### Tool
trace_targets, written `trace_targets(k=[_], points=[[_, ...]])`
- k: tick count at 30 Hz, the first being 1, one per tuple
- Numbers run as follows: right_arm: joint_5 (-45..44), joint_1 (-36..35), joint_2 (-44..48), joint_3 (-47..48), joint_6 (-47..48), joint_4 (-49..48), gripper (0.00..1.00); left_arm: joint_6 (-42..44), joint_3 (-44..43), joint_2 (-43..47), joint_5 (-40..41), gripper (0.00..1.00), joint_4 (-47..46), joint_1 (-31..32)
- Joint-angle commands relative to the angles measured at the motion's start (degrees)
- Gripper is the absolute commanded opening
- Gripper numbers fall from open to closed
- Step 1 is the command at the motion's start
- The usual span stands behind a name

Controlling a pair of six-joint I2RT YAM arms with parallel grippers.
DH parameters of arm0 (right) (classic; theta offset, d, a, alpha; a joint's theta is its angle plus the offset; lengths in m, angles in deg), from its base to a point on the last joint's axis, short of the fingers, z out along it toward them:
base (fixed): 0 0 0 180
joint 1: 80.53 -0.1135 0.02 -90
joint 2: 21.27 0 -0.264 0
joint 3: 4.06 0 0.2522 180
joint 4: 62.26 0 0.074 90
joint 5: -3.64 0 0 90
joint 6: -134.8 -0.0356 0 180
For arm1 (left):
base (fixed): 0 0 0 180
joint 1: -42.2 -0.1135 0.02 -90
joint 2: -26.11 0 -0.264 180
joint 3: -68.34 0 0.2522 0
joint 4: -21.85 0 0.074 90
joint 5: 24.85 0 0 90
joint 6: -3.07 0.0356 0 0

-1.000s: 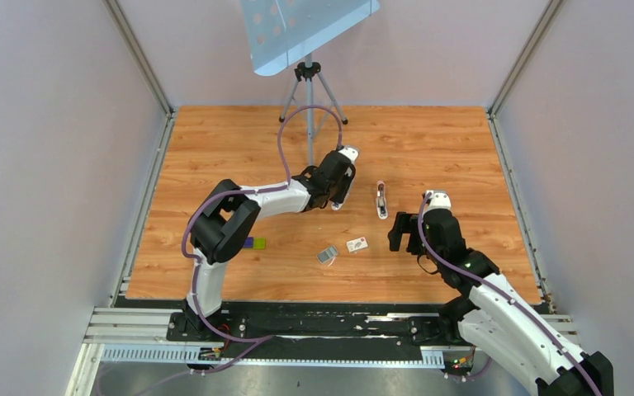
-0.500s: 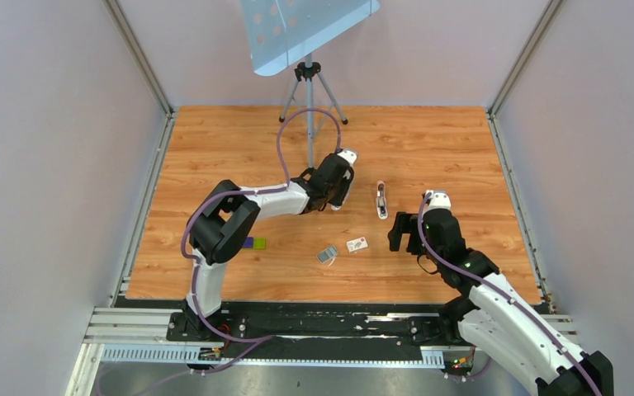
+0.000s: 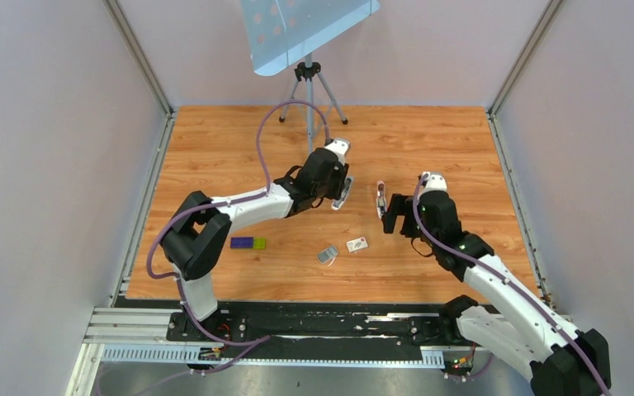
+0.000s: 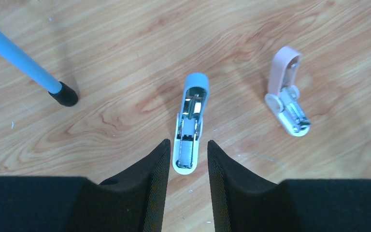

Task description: Load the staples into the stapler

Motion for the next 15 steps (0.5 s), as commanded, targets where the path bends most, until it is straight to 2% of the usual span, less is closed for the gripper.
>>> trace_targets(k=[1, 6, 12, 15], points=[[4.39, 1.37, -7.43, 5.96, 0.72, -8.83, 0.92, -3.21, 3.56, 3.25, -1.47, 0.37, -4.3, 0.29], [11.03, 2.95, -21.43, 16.41, 3.92, -12.59, 0.65, -5.97, 8.86, 4.23, -1.08, 0.36, -8.18, -0.02], [21.54, 6.22, -37.49, 26.79, 6.36, -18.03, 0.5, -9.28, 11.52, 4.3, -1.97, 0.36, -10.31, -0.94], [25.84, 7.81, -43.91, 31.12, 5.25, -18.76, 0.48, -11.21, 10.82, 2.76, -3.56, 0.35, -9.62, -2.28]])
